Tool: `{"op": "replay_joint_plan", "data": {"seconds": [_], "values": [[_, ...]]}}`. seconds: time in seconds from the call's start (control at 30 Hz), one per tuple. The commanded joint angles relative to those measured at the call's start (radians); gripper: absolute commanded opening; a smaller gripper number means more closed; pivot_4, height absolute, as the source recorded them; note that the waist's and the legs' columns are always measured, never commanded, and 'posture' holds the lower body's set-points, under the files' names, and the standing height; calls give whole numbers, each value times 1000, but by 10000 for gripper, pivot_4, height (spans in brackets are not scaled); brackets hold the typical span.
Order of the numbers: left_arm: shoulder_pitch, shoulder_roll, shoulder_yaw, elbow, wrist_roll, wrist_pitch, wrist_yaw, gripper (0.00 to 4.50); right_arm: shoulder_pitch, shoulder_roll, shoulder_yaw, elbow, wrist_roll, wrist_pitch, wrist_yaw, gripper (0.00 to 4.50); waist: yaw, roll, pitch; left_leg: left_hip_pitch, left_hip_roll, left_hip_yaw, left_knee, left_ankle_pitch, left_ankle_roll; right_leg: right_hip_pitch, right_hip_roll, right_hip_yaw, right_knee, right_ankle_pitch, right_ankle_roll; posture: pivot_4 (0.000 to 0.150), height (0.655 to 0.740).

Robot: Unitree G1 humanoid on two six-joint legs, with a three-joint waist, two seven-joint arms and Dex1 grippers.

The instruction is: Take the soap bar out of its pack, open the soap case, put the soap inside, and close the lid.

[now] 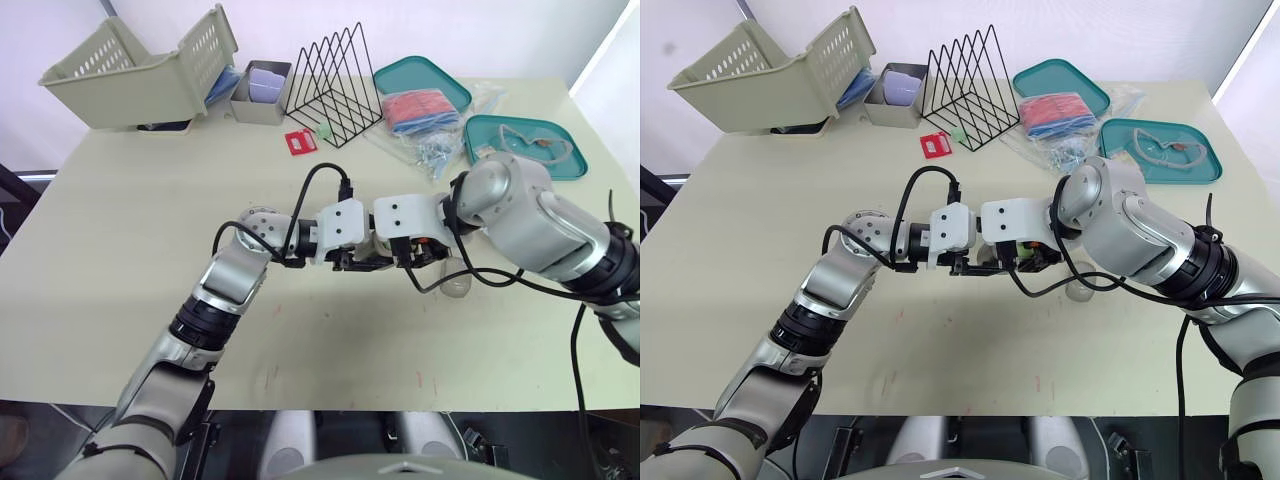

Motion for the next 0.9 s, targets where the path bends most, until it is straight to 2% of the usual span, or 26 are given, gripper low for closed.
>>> {"op": "replay_joint_plan", "data": {"seconds": [0.03,0.2,0.23,0.37,0.57,0.7,0.8,0.9], "values": [[-13,-3,-13,-21,7,-22,-7,24206,-11,-4,-23,-28,-21,-78,0,21717,0,0,0,0,0,0,0,0,0,0,0,0,0,0,0,1500,7400],[-9,1,-14,-16,22,-34,2,24206,18,7,-31,3,-55,-117,-32,21717,0,0,0,0,0,0,0,0,0,0,0,0,0,0,0,1500,7400],[-8,2,-14,-16,23,-35,2,24206,21,12,-35,8,-54,-114,-37,28424,0,0,0,0,0,0,0,0,0,0,0,0,0,0,0,1500,7400],[6,12,-2,-27,6,-37,-6,24206,25,24,-60,36,-48,-89,-43,44051,-2,0,0,0,0,0,0,0,0,0,0,0,1,0,0,1500,7400],[50,65,35,-31,-15,-59,-35,24206,28,-17,-154,14,32,5,-13,44051,0,0,0,1,0,-1,0,0,0,1,0,0,1,0,0,1500,7400],[102,115,80,-52,-78,-47,-64,24206,39,-99,-234,-22,93,71,-8,44051,0,0,0,0,0,-1,0,0,0,1,0,-1,1,0,0,1500,7400],[164,137,155,-90,-218,46,-81,24206,67,-193,-295,-60,147,146,-17,44051,0,0,0,1,0,-1,0,0,0,1,-1,-1,1,0,0,1500,7400],[230,107,210,-100,-308,23,-71,24206,94,-273,-330,-99,182,214,-49,44051,2,0,0,2,-1,0,0,0,0,3,-2,-1,0,0,0,1500,7400]]}}
